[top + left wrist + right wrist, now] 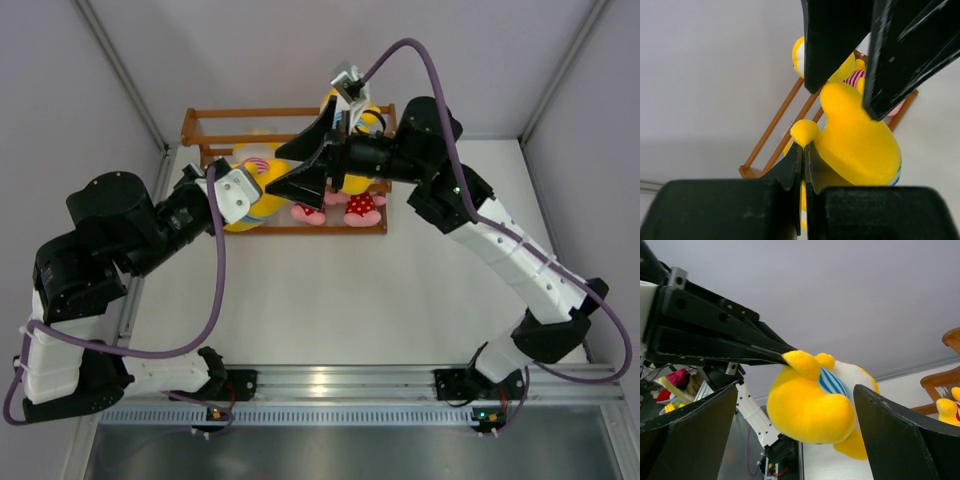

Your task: Place and organize the stuffed toys onto the shelf

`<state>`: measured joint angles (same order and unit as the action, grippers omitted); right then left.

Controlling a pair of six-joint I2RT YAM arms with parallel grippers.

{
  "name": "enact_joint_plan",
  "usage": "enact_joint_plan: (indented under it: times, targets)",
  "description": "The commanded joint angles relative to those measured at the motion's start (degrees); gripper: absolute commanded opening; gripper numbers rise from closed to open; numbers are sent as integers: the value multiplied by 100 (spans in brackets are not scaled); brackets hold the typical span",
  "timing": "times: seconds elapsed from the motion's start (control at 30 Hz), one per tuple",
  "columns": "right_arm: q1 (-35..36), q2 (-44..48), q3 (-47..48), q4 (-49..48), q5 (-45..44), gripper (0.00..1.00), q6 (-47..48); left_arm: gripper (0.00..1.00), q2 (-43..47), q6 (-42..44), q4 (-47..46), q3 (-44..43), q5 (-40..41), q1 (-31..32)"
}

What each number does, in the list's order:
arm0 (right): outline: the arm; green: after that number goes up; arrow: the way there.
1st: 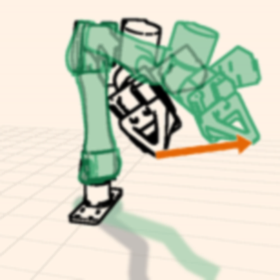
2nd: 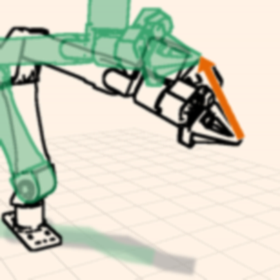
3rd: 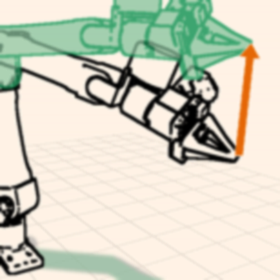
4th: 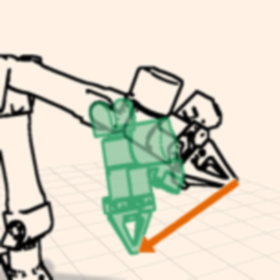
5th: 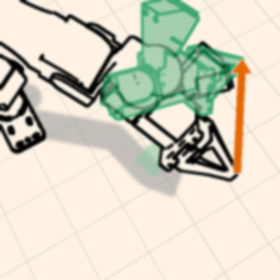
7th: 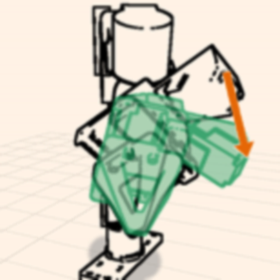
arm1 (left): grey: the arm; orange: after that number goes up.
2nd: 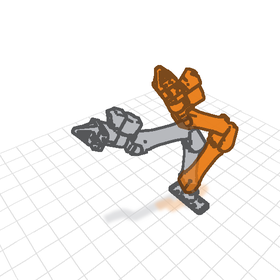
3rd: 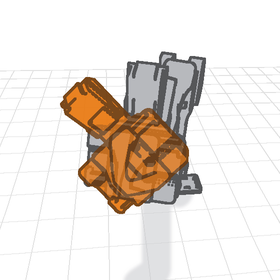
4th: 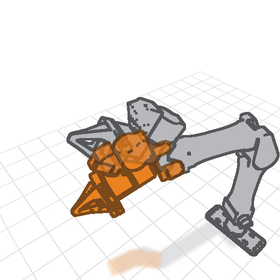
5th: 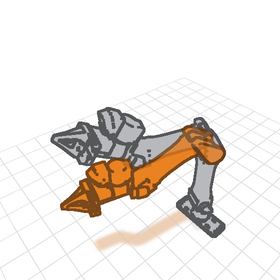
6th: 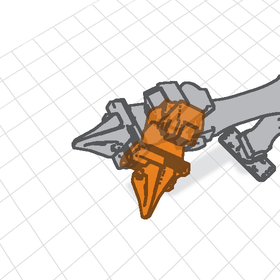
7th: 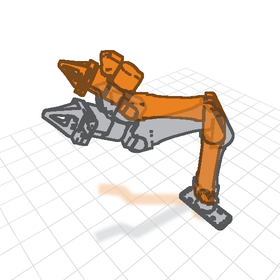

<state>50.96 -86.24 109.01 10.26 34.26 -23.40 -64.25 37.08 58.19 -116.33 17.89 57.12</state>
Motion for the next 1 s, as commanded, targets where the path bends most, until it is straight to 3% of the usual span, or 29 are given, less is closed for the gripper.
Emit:
enact_joint_plan:
  times: [0.0,0.27,0.43,0.53,0.63,0.67,0.7,0.77,0.8,0.83,0.87,0.97]
  targets:
    - [125,-471,445,195,-7,99,98,0,35,10,-221,-39,22,-17]
    - [169,-850,647,643,61,99,494,0,44,10,-230,-47,21,-17]
    - [186,-930,569,714,836,84,582,0,62,62,-238,-30,135,-26]
    - [213,-921,419,740,1144,69,766,0,79,71,-230,32,162,-26]
    - [327,-1000,559,732,1092,39,986,0,79,45,-230,93,136,-26]
    - [344,-1026,629,749,944,17,1038,0,97,45,-230,102,136,-34]
    - [362,-1062,691,775,846,5,1178,0,97,54,-230,128,145,-52]
    - [371,-1123,875,907,556,0,1572,0,140,63,-229,155,188,-78]
    - [371,-1141,946,994,451,0,1775,2,175,80,-230,207,223,-122]
    - [371,-1176,1077,1126,328,0,1977,12,219,80,-230,242,259,-140]
    - [362,-1211,1131,1153,75,0,2528,28,246,115,-238,278,363,-166]
    - [371,-1238,1140,883,-437,0,3469,43,360,133,-230,401,531,-298]
